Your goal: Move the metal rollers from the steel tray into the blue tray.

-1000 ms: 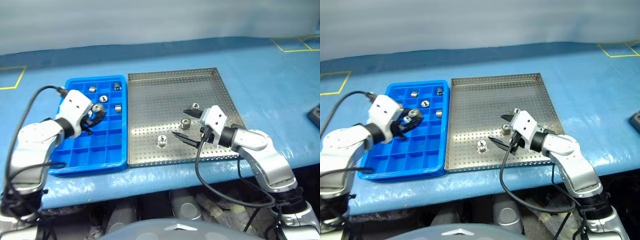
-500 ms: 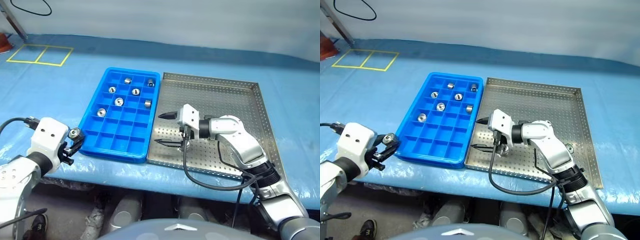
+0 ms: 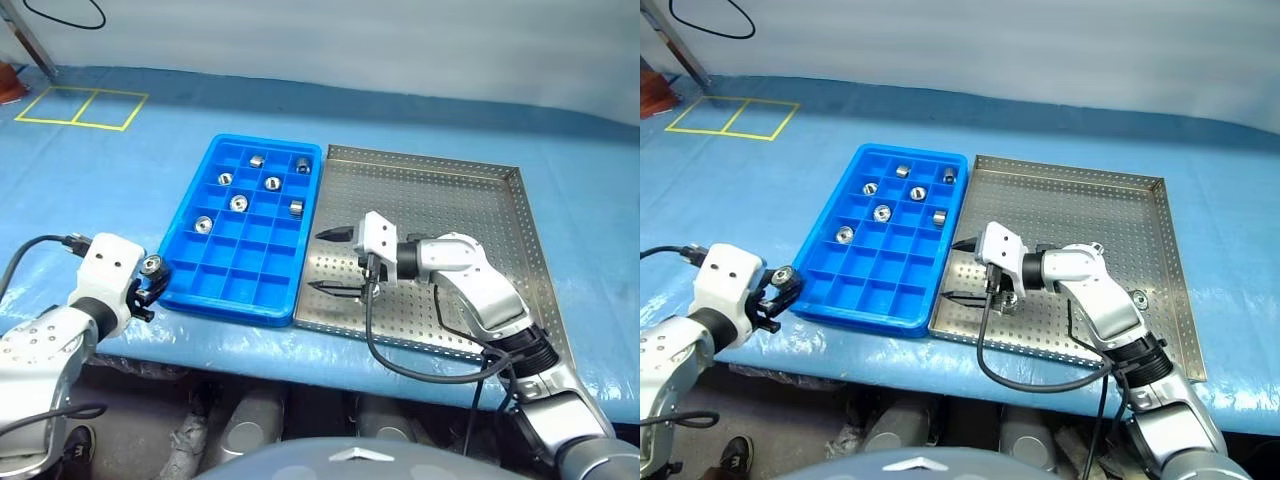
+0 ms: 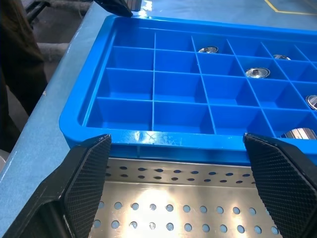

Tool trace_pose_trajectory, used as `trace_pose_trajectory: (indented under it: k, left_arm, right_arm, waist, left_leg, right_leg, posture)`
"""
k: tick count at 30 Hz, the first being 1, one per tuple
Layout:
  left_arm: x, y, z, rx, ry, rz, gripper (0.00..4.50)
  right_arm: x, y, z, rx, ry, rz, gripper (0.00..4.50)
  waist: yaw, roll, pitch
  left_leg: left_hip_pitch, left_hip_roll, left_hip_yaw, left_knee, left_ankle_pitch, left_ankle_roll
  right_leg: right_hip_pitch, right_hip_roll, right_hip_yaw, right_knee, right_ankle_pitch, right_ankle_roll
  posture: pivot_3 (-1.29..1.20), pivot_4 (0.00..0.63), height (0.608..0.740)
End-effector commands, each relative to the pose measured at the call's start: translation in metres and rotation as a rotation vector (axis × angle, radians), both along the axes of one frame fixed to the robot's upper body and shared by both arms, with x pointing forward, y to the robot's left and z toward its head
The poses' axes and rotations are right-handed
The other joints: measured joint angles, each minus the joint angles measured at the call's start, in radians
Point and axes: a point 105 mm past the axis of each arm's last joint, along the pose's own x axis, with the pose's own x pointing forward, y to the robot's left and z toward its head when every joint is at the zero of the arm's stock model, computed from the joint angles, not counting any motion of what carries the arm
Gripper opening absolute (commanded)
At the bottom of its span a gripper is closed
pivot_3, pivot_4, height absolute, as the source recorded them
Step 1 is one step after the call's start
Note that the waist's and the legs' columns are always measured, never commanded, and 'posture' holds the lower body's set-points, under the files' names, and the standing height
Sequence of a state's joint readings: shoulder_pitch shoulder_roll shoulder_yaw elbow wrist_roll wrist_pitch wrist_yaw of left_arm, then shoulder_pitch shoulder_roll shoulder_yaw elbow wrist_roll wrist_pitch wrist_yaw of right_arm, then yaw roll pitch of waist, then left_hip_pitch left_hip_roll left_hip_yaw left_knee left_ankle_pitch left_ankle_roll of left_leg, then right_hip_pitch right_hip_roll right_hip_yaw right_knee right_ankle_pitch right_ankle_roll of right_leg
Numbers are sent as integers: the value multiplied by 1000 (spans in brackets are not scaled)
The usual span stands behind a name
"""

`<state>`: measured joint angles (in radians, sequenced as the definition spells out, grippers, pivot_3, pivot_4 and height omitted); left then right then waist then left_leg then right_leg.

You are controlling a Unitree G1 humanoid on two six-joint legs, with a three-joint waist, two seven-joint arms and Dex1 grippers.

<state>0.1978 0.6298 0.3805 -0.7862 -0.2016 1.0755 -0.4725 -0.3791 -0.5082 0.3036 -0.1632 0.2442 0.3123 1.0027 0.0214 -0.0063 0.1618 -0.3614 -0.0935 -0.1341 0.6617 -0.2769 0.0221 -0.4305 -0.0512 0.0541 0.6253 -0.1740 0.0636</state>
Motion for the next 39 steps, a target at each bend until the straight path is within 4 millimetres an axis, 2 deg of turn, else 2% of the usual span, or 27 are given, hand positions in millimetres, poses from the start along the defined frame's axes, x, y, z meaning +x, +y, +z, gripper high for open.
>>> trace_pose_trajectory:
  k: [1, 9, 13, 16, 19, 24, 28, 32, 39]
  left_arm:
    - [3, 1, 7, 24, -46, -4, 1849]
    - [13, -4, 10, 23, -80, -39, 4420]
    - [20, -20, 22, -41, -159, -105, 4420]
    - [31, -54, 41, -174, -275, -233, 4420]
    - [41, -86, 49, -265, -322, -345, 4420]
    - [54, -149, 34, -313, -234, -607, 4420]
    - [57, -183, 14, -276, -128, -781, 4420]
    - [60, -198, -1, -211, -69, -871, 4420]
    - [65, -207, -16, -163, -14, -929, 4420]
  right_arm:
    - [-2, -2, 13, 23, -47, -7, 4500]
    - [-3, -5, 15, 28, -56, -32, 4500]
    - [-3, -8, 15, 30, -64, -51, 4500]
    - [-1, -14, 20, 42, -85, -101, 4500]
    - [1, -20, 24, 51, -104, -162, 4500]
    - [-3, -40, 27, 39, -131, -290, 4500]
    - [-6, -64, 25, -12, -152, -415, 4500]
    - [-9, -84, 19, -93, -171, -522, 4500]
    - [-20, -91, 18, -76, -162, -578, 4500]
  waist:
    - [-3, 0, 0]
    - [-9, 0, 0]
    - [-10, 0, 0]
    - [-8, 0, 0]
    - [-9, -1, 0]
    - [-35, 0, 0]
    - [-74, 0, 0]
    - [-122, 0, 0]
    - [-207, 0, -1]
  left_leg:
    - [0, 0, 0, 0, 0, 0]
    - [0, 0, -1, 0, 0, 0]
    - [0, 0, -1, 0, 0, 0]
    - [0, 0, -1, 1, 0, 0]
    - [-1, 0, -1, 2, 0, -1]
    - [-1, 0, 0, 2, 0, 0]
    - [-1, 0, 2, 2, -1, 1]
    - [-1, 0, 5, 2, -2, 3]
    - [0, 2, 7, 3, -5, 8]
  right_leg:
    - [0, 0, 0, 0, 0, 0]
    - [0, 0, -1, 0, 0, 0]
    - [1, 0, -2, 0, 0, 0]
    - [1, 0, -2, 0, 0, 0]
    - [1, -1, -2, 0, 0, 0]
    - [2, -1, -2, -1, 0, 0]
    - [1, -1, -1, -1, 0, 0]
    - [1, 0, 2, -1, 0, 1]
    - [1, 2, 5, 0, -2, 8]
  posture:
    - [41, 150, 740]
    - [13, 150, 740]
    - [-3, 150, 740]
    - [-37, 150, 740]
    - [-77, 150, 740]
    - [-182, 150, 740]
    - [-271, 150, 740]
    - [-344, 150, 740]
    - [-408, 150, 740]
